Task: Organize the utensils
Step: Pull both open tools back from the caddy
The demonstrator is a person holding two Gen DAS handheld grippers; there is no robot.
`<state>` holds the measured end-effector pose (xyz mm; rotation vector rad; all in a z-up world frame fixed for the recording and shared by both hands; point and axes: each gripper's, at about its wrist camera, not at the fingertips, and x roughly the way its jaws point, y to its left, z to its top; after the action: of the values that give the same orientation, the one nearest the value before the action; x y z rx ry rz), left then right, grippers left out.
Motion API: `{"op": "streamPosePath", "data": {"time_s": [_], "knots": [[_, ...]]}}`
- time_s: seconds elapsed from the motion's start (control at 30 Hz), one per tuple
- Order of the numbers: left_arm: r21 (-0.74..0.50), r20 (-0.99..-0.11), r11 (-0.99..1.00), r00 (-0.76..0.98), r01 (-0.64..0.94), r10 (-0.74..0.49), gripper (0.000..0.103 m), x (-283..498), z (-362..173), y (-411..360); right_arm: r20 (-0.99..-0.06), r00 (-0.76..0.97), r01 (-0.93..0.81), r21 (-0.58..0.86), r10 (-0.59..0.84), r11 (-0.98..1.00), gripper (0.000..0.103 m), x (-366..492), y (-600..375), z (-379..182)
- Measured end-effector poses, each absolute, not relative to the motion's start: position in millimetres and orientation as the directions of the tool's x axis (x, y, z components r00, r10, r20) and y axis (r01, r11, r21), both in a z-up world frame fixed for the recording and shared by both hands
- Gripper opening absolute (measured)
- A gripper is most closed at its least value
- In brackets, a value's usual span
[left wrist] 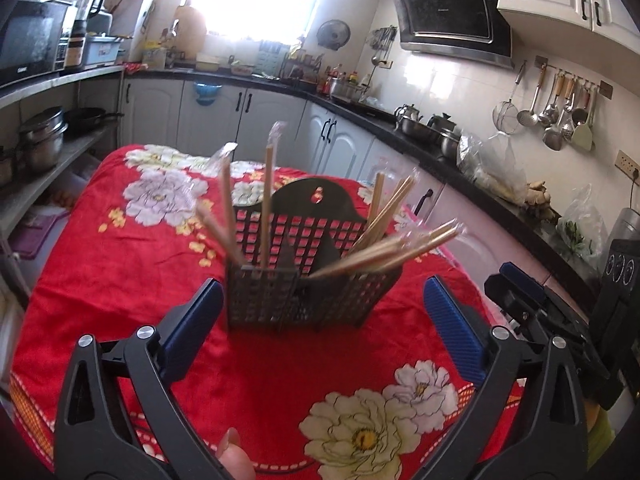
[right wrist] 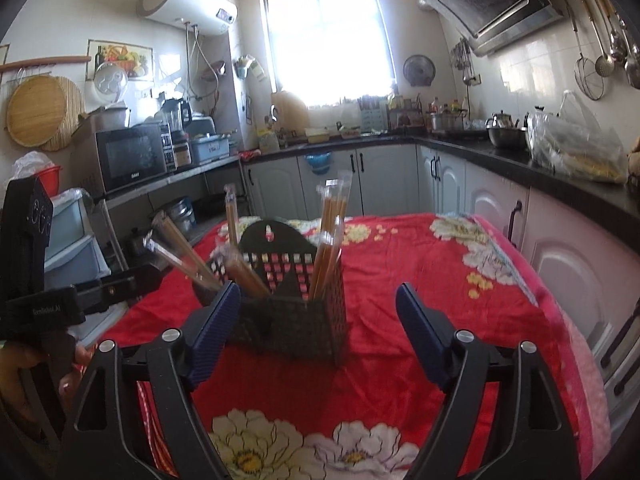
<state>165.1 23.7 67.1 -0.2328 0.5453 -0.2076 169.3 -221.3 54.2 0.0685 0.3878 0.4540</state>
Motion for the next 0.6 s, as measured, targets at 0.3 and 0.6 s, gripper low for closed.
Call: {"op": "streamPosePath", "data": {"time_s": [0.3, 0.6], "knots": [[-0.267, -0.524, 0.96, 0.823, 0.085, -0.218, 0.092, 155.2, 42.9, 30.3, -0.414, 0.787, -0.429, 0.166, 0.458, 0.888, 0.085, 160.2, -216.4, 26.7], [-0.261, -0.494, 0.963, 0.848, 0.065, -0.191, 0.092, 141.4, 19.9, 29.4, -0.434, 0.774, -0.436, 0.164, 0.461, 0.885, 0.089, 153.5, -210.3, 3.8]]}}
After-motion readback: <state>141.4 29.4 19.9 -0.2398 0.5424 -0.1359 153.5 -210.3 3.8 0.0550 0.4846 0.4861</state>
